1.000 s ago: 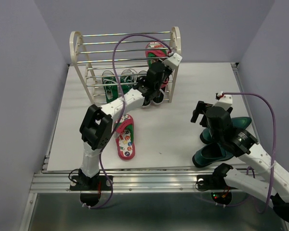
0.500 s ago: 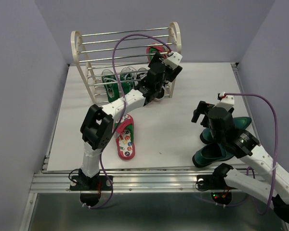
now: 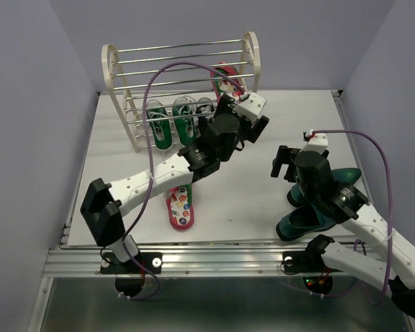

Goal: Place and organize the shoes onto the shoe shelf

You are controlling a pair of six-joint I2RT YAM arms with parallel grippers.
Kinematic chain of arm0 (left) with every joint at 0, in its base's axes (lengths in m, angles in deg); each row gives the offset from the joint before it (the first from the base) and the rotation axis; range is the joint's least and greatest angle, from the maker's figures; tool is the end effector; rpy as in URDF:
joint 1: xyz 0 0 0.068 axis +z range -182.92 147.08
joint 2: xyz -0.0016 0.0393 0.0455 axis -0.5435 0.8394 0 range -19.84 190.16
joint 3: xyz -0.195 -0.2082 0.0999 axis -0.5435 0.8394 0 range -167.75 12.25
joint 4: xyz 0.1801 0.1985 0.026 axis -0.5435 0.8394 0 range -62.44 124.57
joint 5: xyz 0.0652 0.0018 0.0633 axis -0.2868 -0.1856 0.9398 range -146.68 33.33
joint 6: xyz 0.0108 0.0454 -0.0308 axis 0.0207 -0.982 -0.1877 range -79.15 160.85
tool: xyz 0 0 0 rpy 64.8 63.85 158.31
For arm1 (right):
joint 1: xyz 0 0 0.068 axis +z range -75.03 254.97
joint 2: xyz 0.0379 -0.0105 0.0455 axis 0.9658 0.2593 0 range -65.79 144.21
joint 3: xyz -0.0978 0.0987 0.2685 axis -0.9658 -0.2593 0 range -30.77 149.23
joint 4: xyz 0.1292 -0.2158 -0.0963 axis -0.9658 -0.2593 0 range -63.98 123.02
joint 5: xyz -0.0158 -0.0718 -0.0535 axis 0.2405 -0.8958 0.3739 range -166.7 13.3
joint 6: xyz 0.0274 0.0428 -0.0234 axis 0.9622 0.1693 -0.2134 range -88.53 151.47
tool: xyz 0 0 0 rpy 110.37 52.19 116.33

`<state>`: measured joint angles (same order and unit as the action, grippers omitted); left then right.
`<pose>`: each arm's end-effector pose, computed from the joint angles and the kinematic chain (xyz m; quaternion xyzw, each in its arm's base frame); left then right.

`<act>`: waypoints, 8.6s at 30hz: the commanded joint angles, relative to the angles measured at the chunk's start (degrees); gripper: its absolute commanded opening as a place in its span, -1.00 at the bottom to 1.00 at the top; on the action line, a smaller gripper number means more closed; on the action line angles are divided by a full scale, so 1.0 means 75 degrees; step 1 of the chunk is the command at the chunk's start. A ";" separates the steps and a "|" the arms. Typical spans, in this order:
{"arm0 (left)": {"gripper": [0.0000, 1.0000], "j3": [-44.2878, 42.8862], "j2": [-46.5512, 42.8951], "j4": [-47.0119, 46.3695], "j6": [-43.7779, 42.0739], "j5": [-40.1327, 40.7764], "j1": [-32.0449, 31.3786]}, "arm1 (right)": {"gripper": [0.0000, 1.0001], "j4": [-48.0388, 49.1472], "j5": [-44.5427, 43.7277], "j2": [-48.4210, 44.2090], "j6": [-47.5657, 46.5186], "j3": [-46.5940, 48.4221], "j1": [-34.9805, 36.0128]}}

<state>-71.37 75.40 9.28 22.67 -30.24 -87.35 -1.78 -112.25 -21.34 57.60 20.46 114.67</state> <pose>0.2553 -0.3276 0.4269 0.2455 0.6227 -0.0818 0.7384 0.1278 0.0769 0.3596 0.0597 0.8292 0.0467 0.5538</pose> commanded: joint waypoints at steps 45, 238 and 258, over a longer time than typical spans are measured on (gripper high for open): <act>0.98 0.6121 -0.5492 0.4524 0.9278 -0.0619 -0.0184 | -0.49 0.3703 0.5583 0.5852 -0.3542 0.5288 -0.2270; -1.00 0.0695 -0.2059 0.1185 0.0642 0.2253 0.0859 | 0.53 0.2684 0.2947 0.0953 -0.2043 0.1127 -0.2270; -1.00 0.0109 -0.0558 -0.0701 0.0865 0.2991 0.1188 | 0.53 0.2707 0.2877 0.0941 -0.2078 0.1116 -0.2270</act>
<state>-67.54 72.91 16.67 29.67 -12.47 -78.79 17.54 -89.85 -13.72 42.85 28.32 97.51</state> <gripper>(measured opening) 0.044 0.765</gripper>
